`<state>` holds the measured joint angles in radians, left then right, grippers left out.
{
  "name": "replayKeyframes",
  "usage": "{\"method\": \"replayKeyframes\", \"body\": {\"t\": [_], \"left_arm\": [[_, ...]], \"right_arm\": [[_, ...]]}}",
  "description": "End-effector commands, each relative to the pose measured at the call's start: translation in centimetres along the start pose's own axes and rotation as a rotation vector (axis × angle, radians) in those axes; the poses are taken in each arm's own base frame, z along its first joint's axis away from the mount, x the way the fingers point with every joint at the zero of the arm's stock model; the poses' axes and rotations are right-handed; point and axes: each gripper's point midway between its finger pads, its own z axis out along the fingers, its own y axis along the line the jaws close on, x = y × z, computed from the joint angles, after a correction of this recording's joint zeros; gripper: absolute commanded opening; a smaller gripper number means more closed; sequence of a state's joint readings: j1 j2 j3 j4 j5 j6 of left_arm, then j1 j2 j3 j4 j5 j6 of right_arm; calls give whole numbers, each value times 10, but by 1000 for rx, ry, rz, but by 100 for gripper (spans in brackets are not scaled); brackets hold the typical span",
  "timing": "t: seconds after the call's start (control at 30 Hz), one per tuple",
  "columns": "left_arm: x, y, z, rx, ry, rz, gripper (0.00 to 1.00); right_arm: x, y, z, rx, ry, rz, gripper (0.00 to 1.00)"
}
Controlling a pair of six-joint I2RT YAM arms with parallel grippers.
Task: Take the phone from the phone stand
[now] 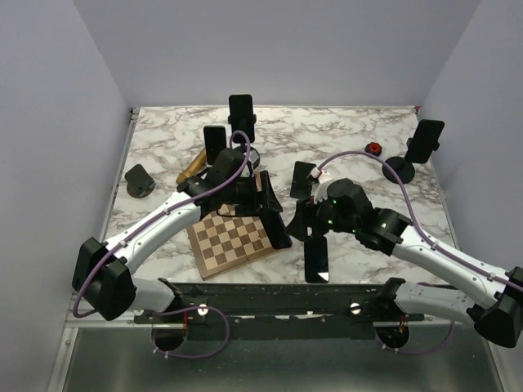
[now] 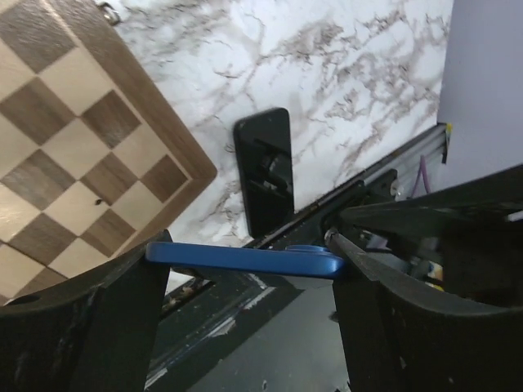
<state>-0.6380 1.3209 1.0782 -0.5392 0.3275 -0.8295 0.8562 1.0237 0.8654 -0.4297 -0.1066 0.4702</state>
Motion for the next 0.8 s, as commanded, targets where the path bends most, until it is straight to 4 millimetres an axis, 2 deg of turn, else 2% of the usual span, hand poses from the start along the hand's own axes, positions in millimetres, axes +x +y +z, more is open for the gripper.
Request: {"method": "replayKeyframes", "body": {"t": [0.0, 0.07, 0.2, 0.27, 0.5, 0.53, 0.6, 0.67, 0.7, 0.77], "left_arm": [[12, -43, 1, 181, 87, 16, 0], [18, -47, 4, 196, 112, 24, 0], [23, -47, 10, 192, 136, 31, 0], [24, -48, 12, 198, 146, 30, 0], [22, -45, 18, 170, 139, 35, 0], [20, -44, 18, 158, 132, 34, 5], [14, -45, 17, 145, 106, 42, 26], [4, -47, 11, 135, 56, 60, 58], [-2, -49, 7, 130, 26, 70, 84], [-16, -50, -4, 113, -34, 83, 98]], "right_arm": [[26, 3, 15, -57, 80, -3, 60], [34, 3, 20, -75, 101, 4, 54], [43, 5, 24, -98, 125, 22, 53], [45, 4, 25, -94, 130, 29, 50], [51, -4, 19, -41, 158, 50, 16], [51, -5, 17, -34, 159, 60, 11], [53, -10, 15, 3, 166, 85, 4], [56, -17, 12, 53, 174, 112, 1], [58, -22, 11, 86, 177, 127, 1], [63, -36, 6, 174, 190, 157, 1]]}}
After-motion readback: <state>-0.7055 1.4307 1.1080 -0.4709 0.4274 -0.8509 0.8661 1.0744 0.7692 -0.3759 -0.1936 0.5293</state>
